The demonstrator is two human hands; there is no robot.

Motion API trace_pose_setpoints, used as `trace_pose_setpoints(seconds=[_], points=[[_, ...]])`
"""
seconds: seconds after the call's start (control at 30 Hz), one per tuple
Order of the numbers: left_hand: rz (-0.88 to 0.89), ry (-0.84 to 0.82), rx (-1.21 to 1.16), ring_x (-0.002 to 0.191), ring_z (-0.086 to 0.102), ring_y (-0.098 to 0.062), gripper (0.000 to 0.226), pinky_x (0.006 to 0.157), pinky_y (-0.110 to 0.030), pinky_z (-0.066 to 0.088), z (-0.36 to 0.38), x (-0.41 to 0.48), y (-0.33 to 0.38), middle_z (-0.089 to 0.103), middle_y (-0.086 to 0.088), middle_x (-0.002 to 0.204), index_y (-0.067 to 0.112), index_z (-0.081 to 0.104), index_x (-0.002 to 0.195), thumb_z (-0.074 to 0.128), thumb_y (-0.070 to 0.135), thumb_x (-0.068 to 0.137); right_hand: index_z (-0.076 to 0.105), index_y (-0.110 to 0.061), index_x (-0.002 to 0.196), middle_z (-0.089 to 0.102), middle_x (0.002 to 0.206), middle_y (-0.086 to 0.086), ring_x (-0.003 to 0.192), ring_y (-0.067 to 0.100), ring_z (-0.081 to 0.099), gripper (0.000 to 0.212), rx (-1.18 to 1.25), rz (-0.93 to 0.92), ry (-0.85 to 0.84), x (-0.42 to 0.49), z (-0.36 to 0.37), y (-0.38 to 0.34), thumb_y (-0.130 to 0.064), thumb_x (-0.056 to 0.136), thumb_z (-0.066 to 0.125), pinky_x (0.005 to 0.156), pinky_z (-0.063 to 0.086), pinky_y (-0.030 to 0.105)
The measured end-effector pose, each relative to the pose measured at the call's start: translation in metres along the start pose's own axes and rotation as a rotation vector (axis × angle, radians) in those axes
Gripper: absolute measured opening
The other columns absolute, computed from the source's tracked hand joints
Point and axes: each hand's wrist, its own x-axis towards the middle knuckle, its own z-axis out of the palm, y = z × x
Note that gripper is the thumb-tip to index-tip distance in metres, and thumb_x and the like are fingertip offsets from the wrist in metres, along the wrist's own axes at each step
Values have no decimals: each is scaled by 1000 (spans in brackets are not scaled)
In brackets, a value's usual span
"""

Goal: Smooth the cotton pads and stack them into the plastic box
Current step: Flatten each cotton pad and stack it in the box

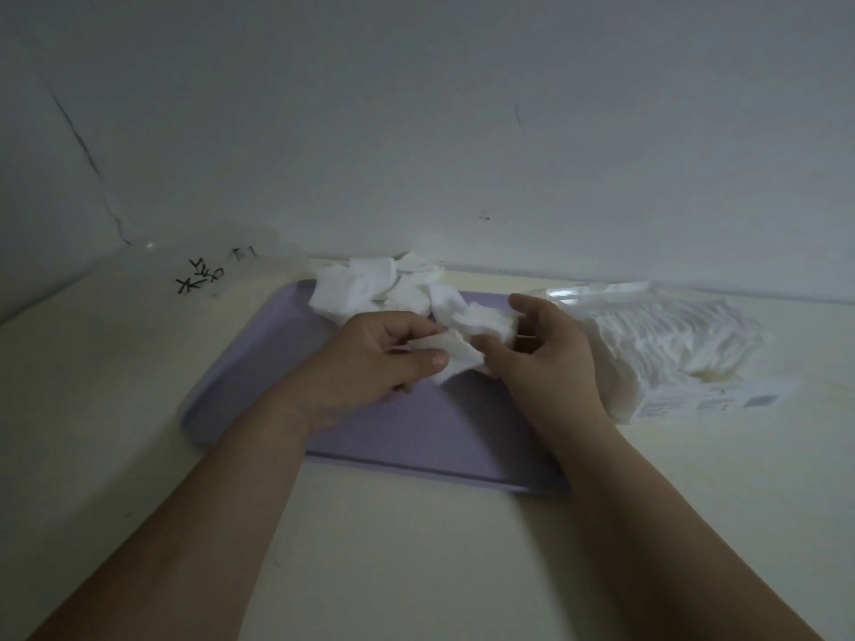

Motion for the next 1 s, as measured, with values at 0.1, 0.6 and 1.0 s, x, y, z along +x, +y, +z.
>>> trace_pose_setpoints(seconds=[0.1, 0.6, 1.0], points=[[38, -2, 58, 71, 61, -10, 23, 62, -22, 48, 6, 3, -3, 72, -4, 78, 30, 80, 96, 77, 8, 91, 62, -21, 138, 74, 109, -4, 96, 10, 74, 60, 25, 15, -100, 0, 2, 4, -17, 82, 85, 88, 62, 31], [48, 189, 50, 84, 67, -16, 65, 73, -33, 59, 6, 10, -11, 72, 3, 117, 29, 67, 120, 99, 31, 63, 67, -35, 115, 80, 100, 2, 88, 14, 75, 46, 205, -10, -220, -4, -2, -6, 0, 84, 68, 77, 57, 30], [126, 142, -132, 68, 56, -17, 38, 50, -23, 39, 22, 5, 36, 73, -5, 84, 28, 79, 94, 93, 11, 63, 16, -18, 164, 56, 122, -12, 94, -17, 62, 80, 129, 9, -366, -19, -21, -60, 1, 98, 55, 74, 45, 0]])
